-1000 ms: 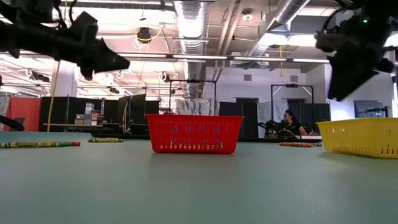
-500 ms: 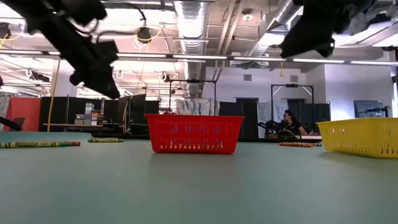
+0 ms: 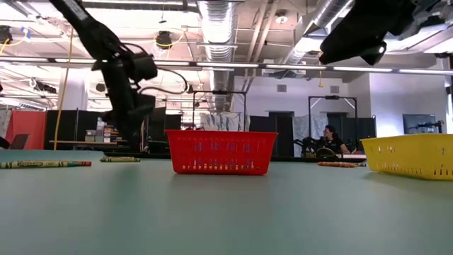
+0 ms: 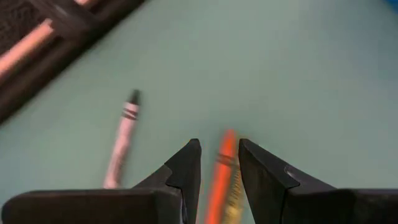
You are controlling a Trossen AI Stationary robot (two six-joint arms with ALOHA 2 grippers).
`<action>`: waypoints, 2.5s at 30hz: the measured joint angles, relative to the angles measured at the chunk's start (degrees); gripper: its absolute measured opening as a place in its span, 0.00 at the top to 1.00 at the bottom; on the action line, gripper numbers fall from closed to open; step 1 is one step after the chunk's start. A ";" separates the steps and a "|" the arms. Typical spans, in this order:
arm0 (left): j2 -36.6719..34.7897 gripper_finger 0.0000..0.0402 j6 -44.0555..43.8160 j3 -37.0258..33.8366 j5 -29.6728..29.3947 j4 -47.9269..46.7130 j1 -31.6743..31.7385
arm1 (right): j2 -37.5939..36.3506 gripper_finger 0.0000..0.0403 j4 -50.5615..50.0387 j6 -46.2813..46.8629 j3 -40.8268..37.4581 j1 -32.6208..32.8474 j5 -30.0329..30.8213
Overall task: Sort crayons
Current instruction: Put the orange crayon into the yellow bin
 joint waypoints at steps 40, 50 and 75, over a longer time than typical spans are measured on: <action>10.19 0.76 5.92 9.01 -3.18 -13.56 -3.74 | 2.47 0.73 -0.67 -0.47 -0.01 -0.51 -0.55; 8.10 0.76 0.86 8.92 -2.97 -30.76 -12.57 | 2.47 0.73 -0.65 -1.77 -0.01 -0.53 -1.05; -10.79 0.76 -15.37 -10.57 -0.27 -15.25 -37.85 | 2.75 0.73 1.39 -4.55 -0.01 -0.67 -1.32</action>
